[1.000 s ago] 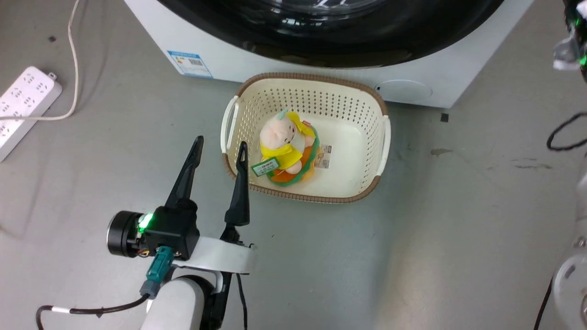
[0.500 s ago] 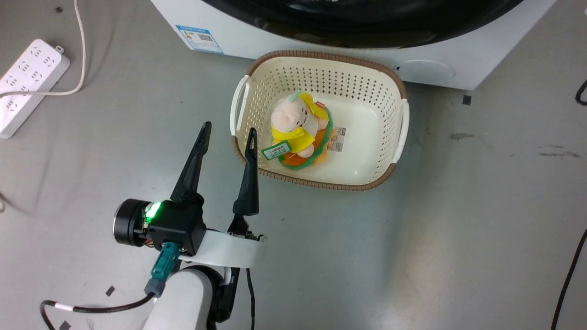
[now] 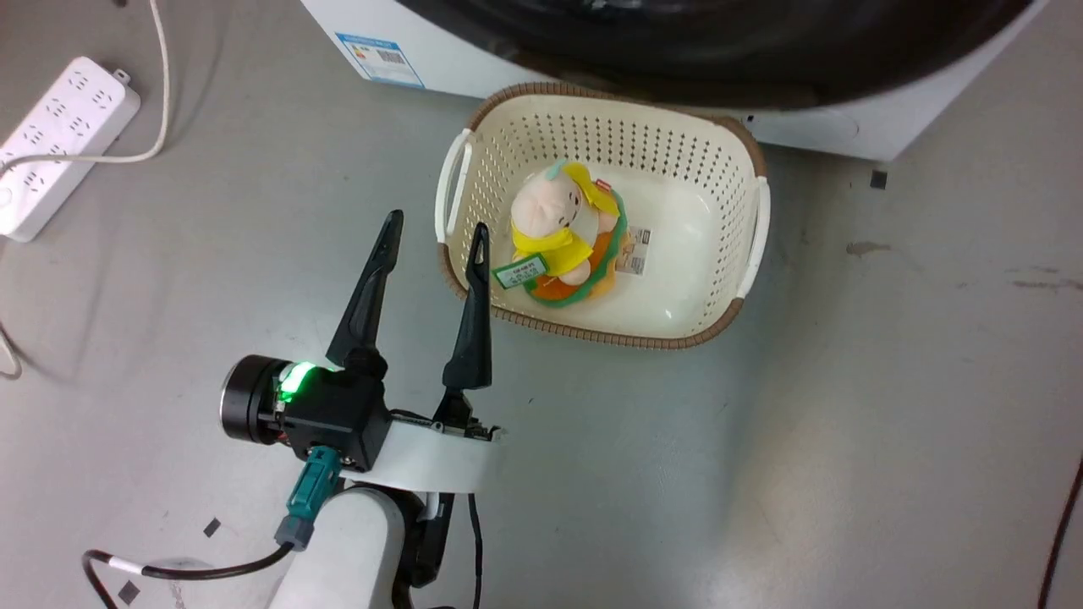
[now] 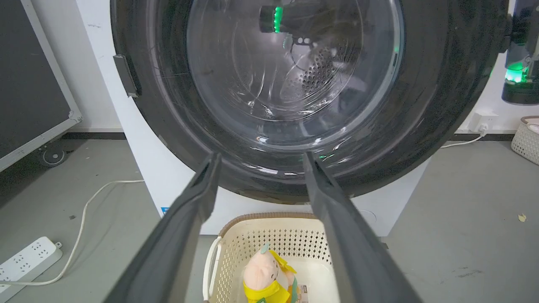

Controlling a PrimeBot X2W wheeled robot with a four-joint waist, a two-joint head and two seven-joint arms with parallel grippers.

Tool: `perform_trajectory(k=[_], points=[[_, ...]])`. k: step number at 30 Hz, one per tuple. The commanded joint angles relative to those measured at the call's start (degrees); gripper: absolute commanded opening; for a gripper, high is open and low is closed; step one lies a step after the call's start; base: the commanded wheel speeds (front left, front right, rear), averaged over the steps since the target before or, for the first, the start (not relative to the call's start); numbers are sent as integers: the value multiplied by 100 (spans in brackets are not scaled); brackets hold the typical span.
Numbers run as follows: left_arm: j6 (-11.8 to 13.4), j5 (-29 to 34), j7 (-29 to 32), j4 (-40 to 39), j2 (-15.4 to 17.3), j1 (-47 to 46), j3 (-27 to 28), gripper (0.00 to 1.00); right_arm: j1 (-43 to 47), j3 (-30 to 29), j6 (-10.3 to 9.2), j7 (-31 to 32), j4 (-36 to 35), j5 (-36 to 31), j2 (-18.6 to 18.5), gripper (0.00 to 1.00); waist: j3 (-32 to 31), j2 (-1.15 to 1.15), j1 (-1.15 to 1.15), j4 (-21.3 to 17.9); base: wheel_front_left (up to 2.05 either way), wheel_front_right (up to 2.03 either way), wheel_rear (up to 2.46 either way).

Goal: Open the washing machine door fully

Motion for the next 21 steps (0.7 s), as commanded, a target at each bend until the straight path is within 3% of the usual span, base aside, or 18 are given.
perform_trajectory(k=[1,21], points=[[37,-9,-74,14,7,-71,-22,100,32,-41,8,199,158,147,105,0,-117,0,0,-2,0,0,0],[-136,68,-79,323,7,652,251,100,2592,79,8,1211,-1226,570,883,0,-1436,0,0,-304,0,0,0]])
